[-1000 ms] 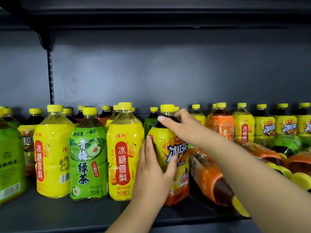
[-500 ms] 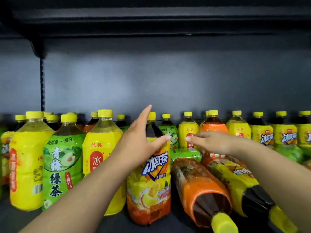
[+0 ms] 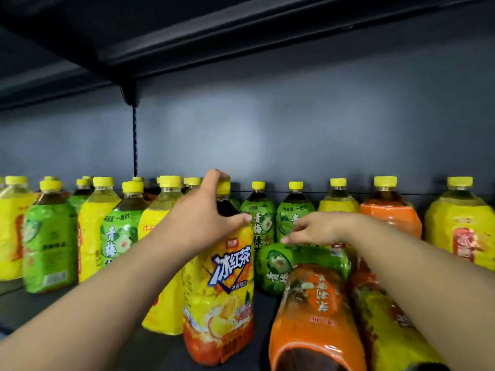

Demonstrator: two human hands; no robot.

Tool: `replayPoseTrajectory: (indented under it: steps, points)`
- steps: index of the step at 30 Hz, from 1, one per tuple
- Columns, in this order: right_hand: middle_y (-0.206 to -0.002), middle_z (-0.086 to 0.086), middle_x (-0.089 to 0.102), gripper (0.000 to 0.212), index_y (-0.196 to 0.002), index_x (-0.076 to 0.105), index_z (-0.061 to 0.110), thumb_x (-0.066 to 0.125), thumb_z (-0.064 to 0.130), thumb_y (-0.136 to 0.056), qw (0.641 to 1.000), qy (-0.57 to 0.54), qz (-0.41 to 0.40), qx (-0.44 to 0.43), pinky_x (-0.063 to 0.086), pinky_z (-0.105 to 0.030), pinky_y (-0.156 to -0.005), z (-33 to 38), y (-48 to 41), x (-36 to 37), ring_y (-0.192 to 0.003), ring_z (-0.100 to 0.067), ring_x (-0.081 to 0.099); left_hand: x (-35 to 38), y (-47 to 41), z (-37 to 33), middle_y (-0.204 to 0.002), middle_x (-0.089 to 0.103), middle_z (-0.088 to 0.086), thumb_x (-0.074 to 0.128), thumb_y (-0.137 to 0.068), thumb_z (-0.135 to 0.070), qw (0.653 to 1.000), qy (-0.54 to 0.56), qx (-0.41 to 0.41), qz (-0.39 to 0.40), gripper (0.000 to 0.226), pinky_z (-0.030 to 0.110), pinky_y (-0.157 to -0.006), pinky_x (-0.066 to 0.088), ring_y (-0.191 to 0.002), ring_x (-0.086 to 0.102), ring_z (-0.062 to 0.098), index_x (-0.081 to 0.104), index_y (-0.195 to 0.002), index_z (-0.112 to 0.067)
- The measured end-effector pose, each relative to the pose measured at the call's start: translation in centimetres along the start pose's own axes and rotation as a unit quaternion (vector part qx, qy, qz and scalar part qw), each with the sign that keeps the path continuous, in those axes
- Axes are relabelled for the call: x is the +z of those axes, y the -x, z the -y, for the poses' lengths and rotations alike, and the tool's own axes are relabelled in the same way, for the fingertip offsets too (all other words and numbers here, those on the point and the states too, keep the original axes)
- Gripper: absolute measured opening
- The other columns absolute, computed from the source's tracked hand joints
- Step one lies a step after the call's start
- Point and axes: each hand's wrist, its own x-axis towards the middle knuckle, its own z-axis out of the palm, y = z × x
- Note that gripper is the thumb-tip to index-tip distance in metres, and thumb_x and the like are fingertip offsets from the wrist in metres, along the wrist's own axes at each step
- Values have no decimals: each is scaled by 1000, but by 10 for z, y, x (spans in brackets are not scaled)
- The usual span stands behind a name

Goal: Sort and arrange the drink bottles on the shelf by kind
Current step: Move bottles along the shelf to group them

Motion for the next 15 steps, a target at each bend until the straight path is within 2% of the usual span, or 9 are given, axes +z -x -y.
replayPoseTrajectory:
  steps: [4, 6, 8, 11, 13, 15]
  points:
    - [-143, -6, 43, 69, -135, 46, 15, 49, 60, -83, 999, -37, 25, -10, 30, -33, -107, 4, -24, 15, -131, -23, 39, -3, -12, -6, -89, 43, -1, 65, -79, -44, 999, -45, -11, -2, 46, 22, -62, 24, -79, 40, 16, 34, -108, -25]
    - [-146, -7, 38, 74, -137, 43, 15, 47, 63, -82, 999, -31, 33, -10, 28, -36, -110, 7, -33, 19, -134, -25, 35, -2, -12, -6, -84, 48, 1, 62, -83, -39, 1000, 1, -22, -9, 37, 26, -54, 20, -71, 43, 19, 32, -98, -24]
    - [-149, -7, 33, 78, -139, 40, 14, 44, 66, -82, 999, -10, 39, -2, 26, -37, -110, 9, -42, 20, -136, -26, 31, -1, -11, -3, -80, 53, 5, 60, -85, -36, 999, 42, -17, -17, 32, 30, -54, 20, -66, 45, 21, 32, -95, -24]
    - [-153, -6, 24, 89, -143, 33, 17, 45, 73, -76, 999, -11, 48, 15, 23, -42, -113, 11, -55, 27, -140, -27, 25, -1, -11, 1, -79, 54, 4, 59, -85, -35, 998, 66, 8, -9, 29, 31, -56, 30, -67, 49, 22, 34, -96, -23]
    - [-155, -6, 17, 95, -146, 24, 16, 50, 72, -74, 998, -32, 52, 18, 21, -45, -114, 11, -62, 35, -141, -29, 19, 2, -12, 5, -76, 55, 0, 60, -85, -33, 994, 106, 10, -11, 25, 30, -64, 42, -71, 55, 24, 38, -94, -25]
    - [-155, -9, 17, 98, -146, 21, 13, 55, 69, -73, 998, -27, 47, 21, 24, -44, -113, 15, -65, 41, -141, -30, 21, 5, -12, 8, -76, 58, -1, 60, -84, -32, 989, 145, 4, -16, 21, 36, -71, 49, -75, 61, 27, 40, -88, -29]
